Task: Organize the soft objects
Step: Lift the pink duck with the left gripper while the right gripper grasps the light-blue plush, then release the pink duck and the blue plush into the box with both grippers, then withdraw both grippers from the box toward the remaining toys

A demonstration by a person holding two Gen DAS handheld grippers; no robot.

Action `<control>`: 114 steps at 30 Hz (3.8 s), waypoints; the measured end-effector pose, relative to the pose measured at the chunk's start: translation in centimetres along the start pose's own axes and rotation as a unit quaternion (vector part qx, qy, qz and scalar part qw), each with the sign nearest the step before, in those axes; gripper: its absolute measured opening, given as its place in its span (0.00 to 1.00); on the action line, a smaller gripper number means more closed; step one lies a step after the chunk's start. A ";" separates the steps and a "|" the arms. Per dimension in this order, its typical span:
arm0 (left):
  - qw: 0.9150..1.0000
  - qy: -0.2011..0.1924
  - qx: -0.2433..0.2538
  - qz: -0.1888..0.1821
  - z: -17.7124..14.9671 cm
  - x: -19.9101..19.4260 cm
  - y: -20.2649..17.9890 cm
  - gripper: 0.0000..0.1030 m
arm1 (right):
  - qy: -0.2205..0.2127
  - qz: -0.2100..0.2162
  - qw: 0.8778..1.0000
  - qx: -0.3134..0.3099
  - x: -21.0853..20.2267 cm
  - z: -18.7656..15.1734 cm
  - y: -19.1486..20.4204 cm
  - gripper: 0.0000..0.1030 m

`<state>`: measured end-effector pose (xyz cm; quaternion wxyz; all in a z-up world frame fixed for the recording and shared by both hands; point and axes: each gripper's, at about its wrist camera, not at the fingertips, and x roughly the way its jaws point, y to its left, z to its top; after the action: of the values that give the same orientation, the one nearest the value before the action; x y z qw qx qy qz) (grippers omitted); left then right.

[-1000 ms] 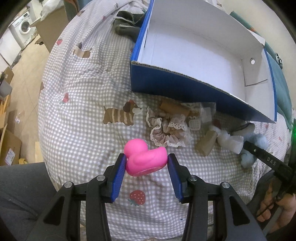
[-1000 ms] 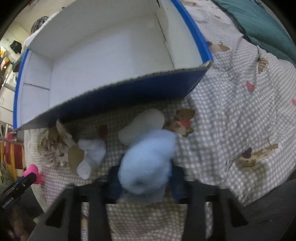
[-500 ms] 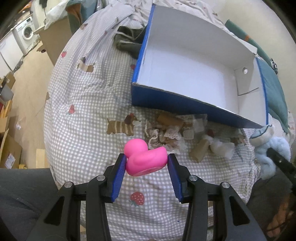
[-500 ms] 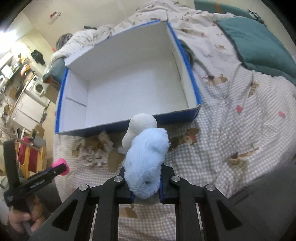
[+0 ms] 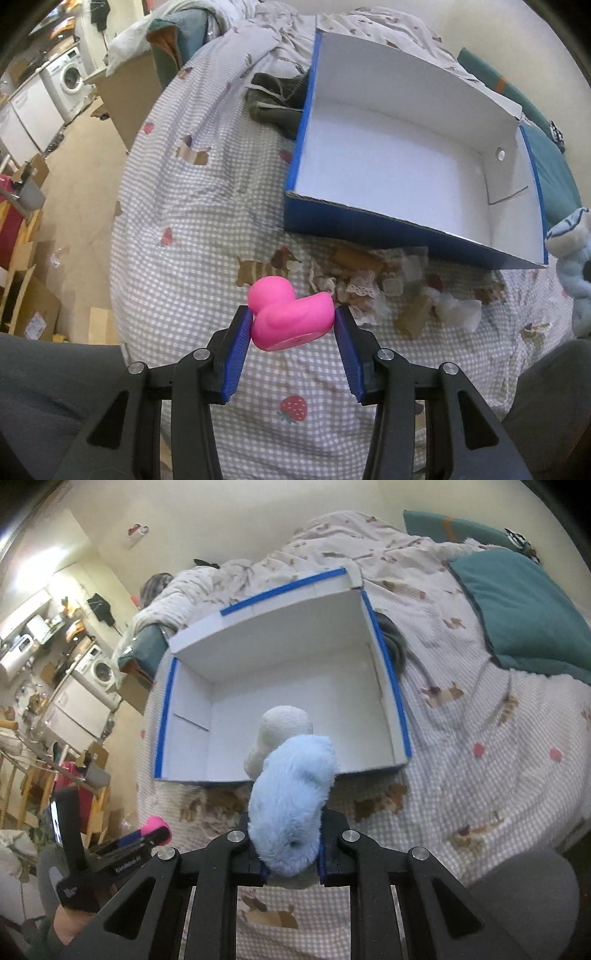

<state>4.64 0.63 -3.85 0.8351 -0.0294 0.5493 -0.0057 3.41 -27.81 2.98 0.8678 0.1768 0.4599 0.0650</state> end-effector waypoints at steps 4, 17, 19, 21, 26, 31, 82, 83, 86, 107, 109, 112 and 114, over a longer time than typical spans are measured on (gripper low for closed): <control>1.000 -0.003 -0.002 0.005 1.0 -1.5 0.1 0.41 | -0.006 0.024 1.000 0.001 0.3 0.8 0.2 0.19; 0.998 -0.056 0.037 -0.008 9.0 -4.1 -3.2 0.41 | -0.021 0.058 0.998 0.006 3.4 4.7 0.2 0.19; 0.998 -0.053 0.037 -0.013 10.2 -3.4 -3.5 0.41 | -0.018 0.056 0.998 0.007 4.5 5.4 0.0 0.19; 0.998 -0.053 0.039 -0.013 11.2 -2.7 -3.8 0.41 | -0.017 0.052 0.998 0.008 5.5 6.1 -0.1 0.19; 0.998 -0.041 0.050 -0.014 12.8 -0.5 -5.3 0.41 | -0.005 0.047 0.999 0.004 8.4 7.6 0.0 0.19; 0.997 -0.031 0.069 -0.013 13.5 2.5 -7.0 0.41 | 0.006 0.047 0.999 0.001 11.6 8.5 0.0 0.19; 0.997 -0.022 0.072 -0.012 11.9 7.5 -7.8 0.64 | 0.004 -0.045 0.998 -0.051 16.1 6.6 1.1 0.77; 0.997 -0.023 0.074 -0.013 11.9 7.4 -7.9 0.64 | -0.006 -0.050 0.997 -0.051 15.8 6.8 1.1 0.85; 0.996 -0.028 0.080 -0.011 11.7 7.2 -8.1 0.64 | -0.025 -0.047 0.998 -0.044 15.1 7.1 1.0 0.96; 0.995 -0.072 0.044 -0.055 10.7 2.1 -5.6 0.64 | -0.028 -0.059 0.998 0.020 12.5 6.0 -1.4 1.00; 0.995 -0.070 0.040 -0.054 10.4 1.6 -5.0 0.64 | -0.028 -0.049 0.998 0.036 12.2 5.7 -2.2 1.00; 0.996 -0.068 0.033 -0.049 9.4 0.9 -3.9 0.64 | -0.050 -0.045 0.996 0.050 10.8 4.9 -2.7 1.00; 0.996 -0.067 0.026 -0.048 8.7 0.5 -3.1 0.64 | -0.060 -0.044 0.996 0.046 10.0 4.1 -2.6 1.00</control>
<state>12.86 -2.12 -0.68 0.8692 -0.0341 0.4898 -0.0580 12.34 -28.47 -3.56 0.8866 0.1999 0.4170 -0.0048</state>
